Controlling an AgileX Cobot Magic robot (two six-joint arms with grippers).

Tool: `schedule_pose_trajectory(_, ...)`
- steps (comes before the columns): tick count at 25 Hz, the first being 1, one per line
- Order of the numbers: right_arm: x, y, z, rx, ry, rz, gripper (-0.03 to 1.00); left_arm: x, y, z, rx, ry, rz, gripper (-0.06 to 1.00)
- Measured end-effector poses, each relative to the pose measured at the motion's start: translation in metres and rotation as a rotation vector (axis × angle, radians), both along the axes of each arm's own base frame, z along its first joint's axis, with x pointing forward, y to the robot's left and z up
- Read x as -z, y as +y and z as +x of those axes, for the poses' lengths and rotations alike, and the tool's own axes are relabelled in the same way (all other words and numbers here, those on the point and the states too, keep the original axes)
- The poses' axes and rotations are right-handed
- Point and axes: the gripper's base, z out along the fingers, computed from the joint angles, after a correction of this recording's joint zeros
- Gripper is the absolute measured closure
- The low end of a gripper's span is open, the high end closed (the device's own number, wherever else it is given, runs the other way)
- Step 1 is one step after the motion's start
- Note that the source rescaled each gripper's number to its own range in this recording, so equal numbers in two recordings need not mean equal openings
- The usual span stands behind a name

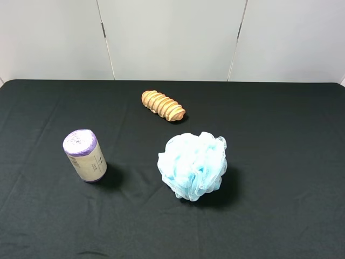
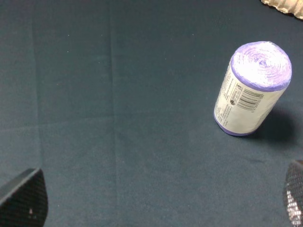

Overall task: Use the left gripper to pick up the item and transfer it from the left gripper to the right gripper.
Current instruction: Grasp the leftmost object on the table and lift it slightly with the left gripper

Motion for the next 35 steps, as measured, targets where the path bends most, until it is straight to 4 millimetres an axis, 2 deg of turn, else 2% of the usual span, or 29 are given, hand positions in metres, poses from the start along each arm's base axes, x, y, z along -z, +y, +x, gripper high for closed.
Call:
schedule_pose_trajectory(31,0.0,0.0,0.0,0.0,0.0,0.0,-0.03,0.0,0.0,0.0,-0.001,0.0,-0.001,-0.06)
schedule_pose_trajectory(35,0.0,0.0,0.0,0.0,0.0,0.0,-0.03,-0.0099,0.0,0.0003,0.0,0.002,-0.001,-0.06)
